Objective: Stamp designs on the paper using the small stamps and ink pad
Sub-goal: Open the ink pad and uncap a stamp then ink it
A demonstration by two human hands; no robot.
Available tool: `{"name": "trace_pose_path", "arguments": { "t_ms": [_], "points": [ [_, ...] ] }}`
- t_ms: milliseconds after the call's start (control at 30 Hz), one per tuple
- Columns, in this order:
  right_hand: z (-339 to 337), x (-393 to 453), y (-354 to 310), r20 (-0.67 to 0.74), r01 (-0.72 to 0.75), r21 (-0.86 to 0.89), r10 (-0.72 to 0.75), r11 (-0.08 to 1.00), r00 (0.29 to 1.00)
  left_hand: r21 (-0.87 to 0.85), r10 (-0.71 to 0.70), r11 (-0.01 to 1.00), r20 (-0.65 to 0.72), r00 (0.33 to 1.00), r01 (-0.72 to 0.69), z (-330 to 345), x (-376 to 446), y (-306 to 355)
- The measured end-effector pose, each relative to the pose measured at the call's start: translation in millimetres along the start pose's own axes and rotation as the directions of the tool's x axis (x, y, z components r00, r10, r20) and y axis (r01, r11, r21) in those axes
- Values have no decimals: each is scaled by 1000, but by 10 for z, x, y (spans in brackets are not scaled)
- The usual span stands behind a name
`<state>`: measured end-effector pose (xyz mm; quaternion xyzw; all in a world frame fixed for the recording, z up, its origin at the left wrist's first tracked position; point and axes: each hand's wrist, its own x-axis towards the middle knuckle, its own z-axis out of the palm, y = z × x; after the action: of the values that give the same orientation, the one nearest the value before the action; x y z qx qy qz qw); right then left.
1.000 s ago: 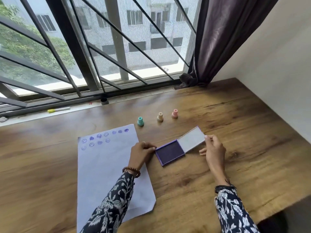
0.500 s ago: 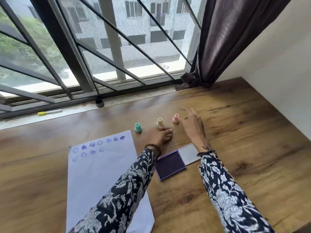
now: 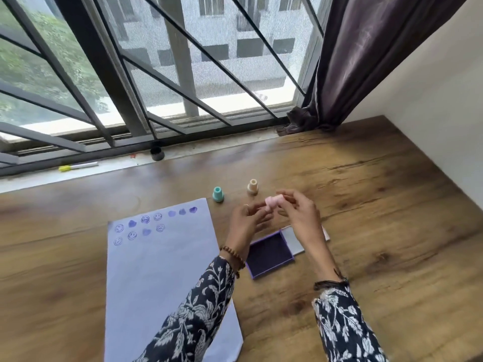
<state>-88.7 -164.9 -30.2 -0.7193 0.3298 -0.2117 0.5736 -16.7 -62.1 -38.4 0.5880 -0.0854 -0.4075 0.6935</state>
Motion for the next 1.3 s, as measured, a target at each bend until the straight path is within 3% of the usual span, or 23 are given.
{"name": "trace_pose_path", "arguments": {
  "t_ms": [133,267,333,400,500,567,700,800,1000,1133,1200,1267,1300],
  "points": [
    [-7,-211,-101,23,-29,297,23,954,999,39,100,994,42,994,-102,-36,-244,133],
    [99,-415,-131,-84,14,329,14,944,996,167,135,977,7,991,-135,-74,-366,190],
    [163,-482,-132,-137,-57,405,123,912,983,194,156,969,-11,988,-151,-100,-409,201],
    [168,-514,-132,-144,-155,585,290,796,946,285,242,933,-46,969,-219,-158,-422,209],
    [108,-581,-155,34,-273,804,419,527,907,669,408,692,-52,912,-271,-315,-384,199],
    [67,-643,-177,154,-339,859,439,384,885,837,399,513,-35,916,-191,-411,-343,158],
    [30,-743,-187,247,-402,873,460,277,853,955,333,283,-10,943,-90,-534,-290,61],
    [10,-781,-128,270,-427,868,482,253,834,958,317,269,10,948,-100,-568,-327,-5],
    [-103,-854,14,228,-409,839,451,360,863,905,394,373,47,918,-207,-615,-517,-127],
    [-153,-919,83,106,-366,696,415,618,903,933,279,303,107,954,-193,-609,-641,-269],
    [-163,-939,81,32,-333,511,369,793,929,946,223,273,116,968,-176,-594,-669,-338],
    [-168,-934,47,-67,-266,112,274,957,959,955,217,230,136,967,-186,-590,-676,-374],
    [-169,-924,16,-93,-225,-136,213,965,973,957,228,215,142,963,-192,-593,-672,-383]
  ]
}}
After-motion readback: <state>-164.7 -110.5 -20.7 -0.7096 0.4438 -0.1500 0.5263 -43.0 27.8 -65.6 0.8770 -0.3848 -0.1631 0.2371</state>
